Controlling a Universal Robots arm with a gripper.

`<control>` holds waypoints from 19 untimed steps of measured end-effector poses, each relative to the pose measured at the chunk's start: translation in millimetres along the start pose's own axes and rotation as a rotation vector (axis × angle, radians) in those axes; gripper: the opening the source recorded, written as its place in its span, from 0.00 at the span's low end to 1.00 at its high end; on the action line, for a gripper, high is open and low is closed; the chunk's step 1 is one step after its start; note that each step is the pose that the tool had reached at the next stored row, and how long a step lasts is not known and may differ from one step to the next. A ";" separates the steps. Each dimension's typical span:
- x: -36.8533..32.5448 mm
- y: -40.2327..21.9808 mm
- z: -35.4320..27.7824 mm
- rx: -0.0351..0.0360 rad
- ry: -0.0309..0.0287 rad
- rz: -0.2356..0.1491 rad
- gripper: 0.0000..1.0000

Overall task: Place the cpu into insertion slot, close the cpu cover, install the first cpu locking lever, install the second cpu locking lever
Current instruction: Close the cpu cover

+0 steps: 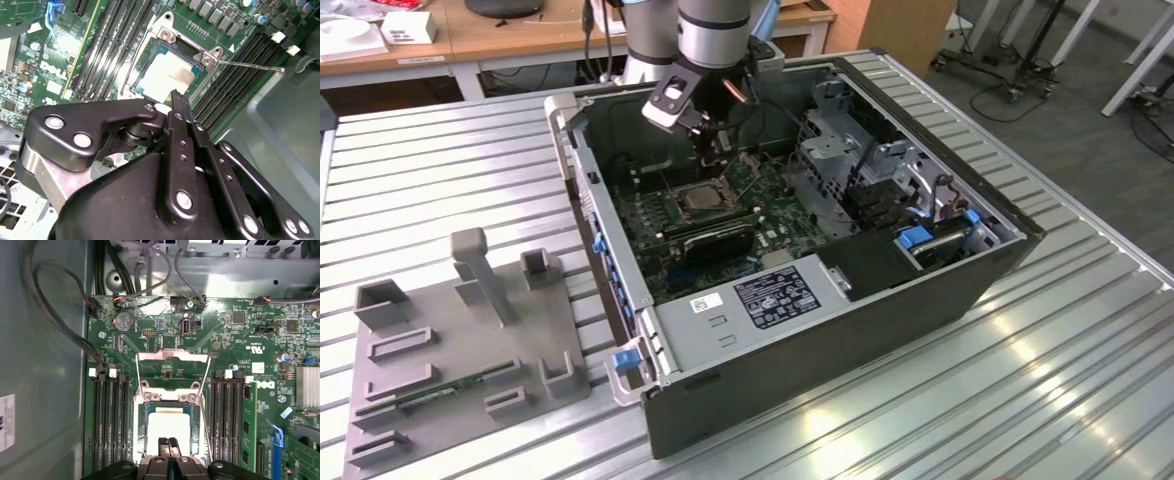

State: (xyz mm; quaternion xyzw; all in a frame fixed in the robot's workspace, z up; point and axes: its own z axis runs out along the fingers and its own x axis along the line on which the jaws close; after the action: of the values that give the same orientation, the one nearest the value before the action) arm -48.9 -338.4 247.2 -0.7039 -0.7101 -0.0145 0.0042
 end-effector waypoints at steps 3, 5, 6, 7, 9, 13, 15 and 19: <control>0.2 0.1 -7.7 0.0000 0.0000 0.000 0.11; 0.3 0.2 -13.3 0.0001 -0.0001 0.000 0.11; 0.4 0.2 -15.8 0.0001 0.0000 0.000 0.11; 0.5 0.3 -18.0 0.0000 0.0000 0.000 0.11; 0.5 0.3 -21.6 0.0001 -0.0001 0.000 0.11; 0.6 0.3 -22.6 0.0000 0.0002 0.000 0.11; 0.6 0.3 -22.7 0.0000 0.0001 0.000 0.11; 0.6 0.3 -22.8 0.0001 0.0000 0.000 0.11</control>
State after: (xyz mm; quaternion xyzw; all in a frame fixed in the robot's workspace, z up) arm -48.9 -338.5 270.0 -0.7039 -0.7101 -0.0145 0.0042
